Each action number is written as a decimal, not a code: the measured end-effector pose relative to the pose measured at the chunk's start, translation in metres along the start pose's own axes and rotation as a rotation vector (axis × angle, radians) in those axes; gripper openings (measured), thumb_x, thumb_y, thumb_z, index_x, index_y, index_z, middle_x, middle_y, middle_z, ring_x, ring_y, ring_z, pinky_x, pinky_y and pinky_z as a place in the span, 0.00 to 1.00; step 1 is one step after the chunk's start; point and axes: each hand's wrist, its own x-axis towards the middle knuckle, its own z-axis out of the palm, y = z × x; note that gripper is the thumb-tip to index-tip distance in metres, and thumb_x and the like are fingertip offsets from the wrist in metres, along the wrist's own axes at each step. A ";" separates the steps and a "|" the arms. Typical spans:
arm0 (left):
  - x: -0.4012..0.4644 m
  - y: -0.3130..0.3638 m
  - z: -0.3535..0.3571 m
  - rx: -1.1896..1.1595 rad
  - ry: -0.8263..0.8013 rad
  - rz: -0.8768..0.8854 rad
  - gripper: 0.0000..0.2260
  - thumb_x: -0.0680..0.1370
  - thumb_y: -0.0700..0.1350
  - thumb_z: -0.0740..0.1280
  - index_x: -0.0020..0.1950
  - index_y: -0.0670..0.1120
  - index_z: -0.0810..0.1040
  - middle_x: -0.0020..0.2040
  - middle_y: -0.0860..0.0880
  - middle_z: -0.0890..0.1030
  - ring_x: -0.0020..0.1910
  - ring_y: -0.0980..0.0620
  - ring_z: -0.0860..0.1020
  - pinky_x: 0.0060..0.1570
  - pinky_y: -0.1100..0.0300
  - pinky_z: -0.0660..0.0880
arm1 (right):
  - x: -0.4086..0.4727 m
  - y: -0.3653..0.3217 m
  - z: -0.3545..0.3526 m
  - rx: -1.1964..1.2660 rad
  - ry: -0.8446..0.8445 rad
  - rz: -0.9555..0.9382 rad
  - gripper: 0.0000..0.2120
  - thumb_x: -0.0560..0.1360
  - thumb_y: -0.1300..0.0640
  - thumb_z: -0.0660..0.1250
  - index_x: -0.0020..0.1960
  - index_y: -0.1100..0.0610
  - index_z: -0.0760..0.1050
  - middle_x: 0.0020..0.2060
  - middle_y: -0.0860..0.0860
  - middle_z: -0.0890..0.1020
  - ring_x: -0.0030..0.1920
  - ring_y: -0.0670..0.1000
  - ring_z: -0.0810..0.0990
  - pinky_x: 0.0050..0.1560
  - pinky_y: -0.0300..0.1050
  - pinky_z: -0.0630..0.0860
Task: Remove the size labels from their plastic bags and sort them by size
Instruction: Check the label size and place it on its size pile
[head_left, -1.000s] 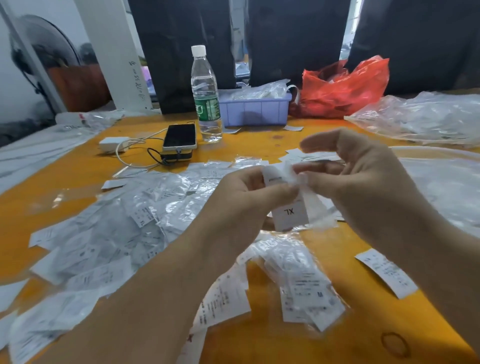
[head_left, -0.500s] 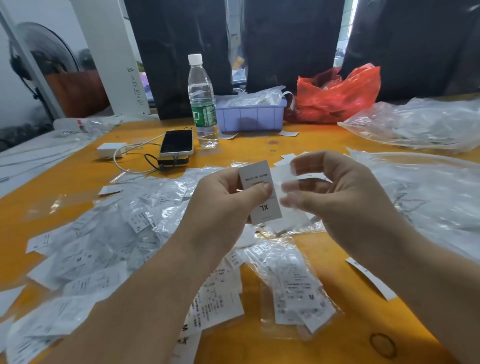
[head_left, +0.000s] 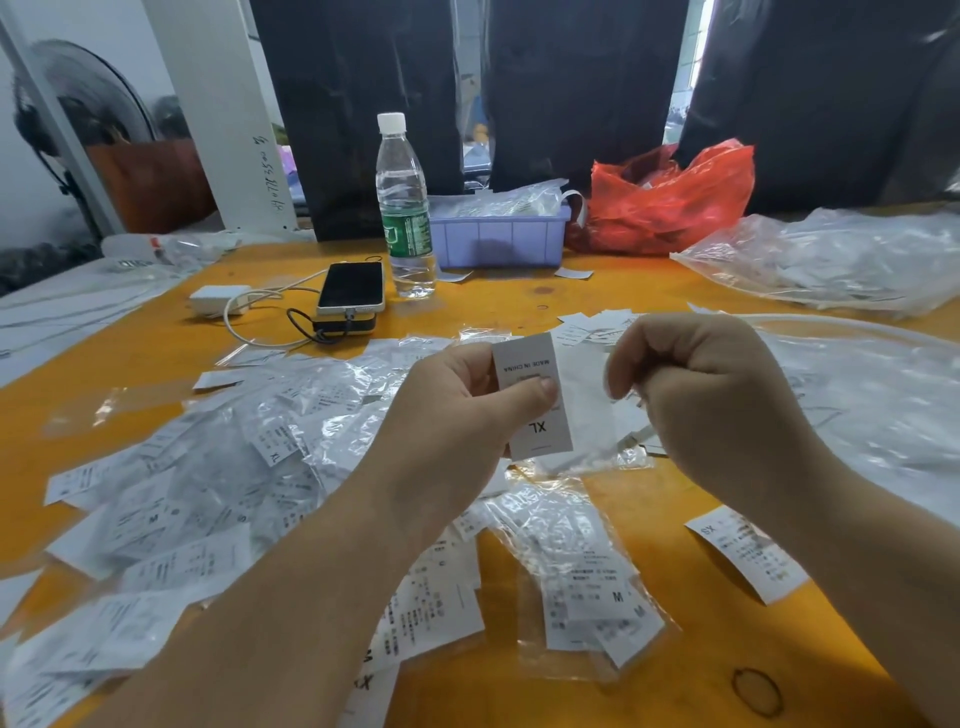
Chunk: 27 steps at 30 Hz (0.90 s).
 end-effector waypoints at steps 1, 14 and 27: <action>0.000 0.000 0.000 -0.005 0.001 0.004 0.06 0.75 0.43 0.72 0.50 0.52 0.82 0.42 0.55 0.86 0.42 0.56 0.83 0.41 0.63 0.81 | 0.001 0.000 -0.001 0.055 -0.006 0.003 0.17 0.69 0.74 0.56 0.32 0.59 0.77 0.21 0.43 0.74 0.21 0.42 0.68 0.22 0.29 0.60; 0.003 0.003 -0.006 -0.101 0.091 0.002 0.03 0.75 0.42 0.71 0.47 0.50 0.83 0.37 0.54 0.83 0.40 0.54 0.83 0.36 0.61 0.79 | 0.002 0.002 -0.003 0.069 -0.193 0.017 0.06 0.76 0.59 0.69 0.41 0.56 0.82 0.27 0.47 0.78 0.23 0.40 0.72 0.24 0.28 0.65; 0.001 0.005 0.000 -0.194 0.001 -0.104 0.07 0.73 0.37 0.71 0.48 0.48 0.82 0.38 0.51 0.83 0.35 0.57 0.82 0.34 0.59 0.79 | 0.003 0.002 -0.007 0.069 -0.083 0.118 0.14 0.69 0.72 0.58 0.45 0.55 0.74 0.28 0.50 0.81 0.23 0.48 0.68 0.22 0.40 0.65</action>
